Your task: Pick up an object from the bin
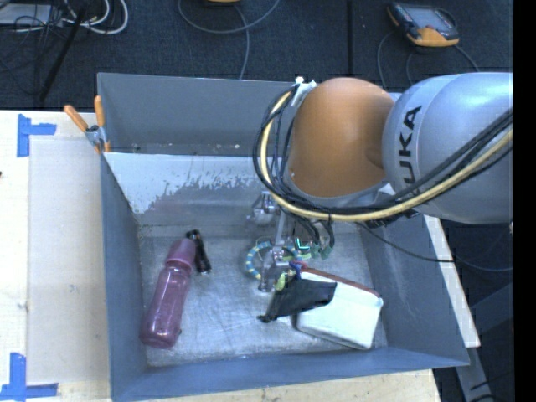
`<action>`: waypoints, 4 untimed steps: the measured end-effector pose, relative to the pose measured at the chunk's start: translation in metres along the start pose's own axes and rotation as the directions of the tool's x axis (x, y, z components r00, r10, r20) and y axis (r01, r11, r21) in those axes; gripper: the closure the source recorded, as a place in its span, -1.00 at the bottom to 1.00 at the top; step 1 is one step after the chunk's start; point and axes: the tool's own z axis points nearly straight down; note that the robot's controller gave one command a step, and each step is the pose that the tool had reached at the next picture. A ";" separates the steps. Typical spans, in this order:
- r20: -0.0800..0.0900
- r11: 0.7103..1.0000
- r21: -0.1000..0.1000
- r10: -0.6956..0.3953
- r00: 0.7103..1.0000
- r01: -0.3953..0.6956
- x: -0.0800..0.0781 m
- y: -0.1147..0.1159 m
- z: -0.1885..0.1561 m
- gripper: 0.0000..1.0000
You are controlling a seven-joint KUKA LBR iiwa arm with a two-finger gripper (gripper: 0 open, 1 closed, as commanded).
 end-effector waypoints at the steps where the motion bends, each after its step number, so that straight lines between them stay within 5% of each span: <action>1: 0.008 1.000 -0.001 0.002 1.000 -0.002 -0.002 -0.001 -0.004 -1.00; 3: 0.012 0.997 -0.002 0.072 0.997 -0.072 -0.016 -0.015 0.086 -1.00; 4: 0.010 1.000 -0.003 0.011 1.000 -0.011 0.005 -0.047 0.136 -1.00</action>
Offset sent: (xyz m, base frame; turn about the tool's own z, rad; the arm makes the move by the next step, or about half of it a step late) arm 0.0124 -0.0356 -0.1460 0.2585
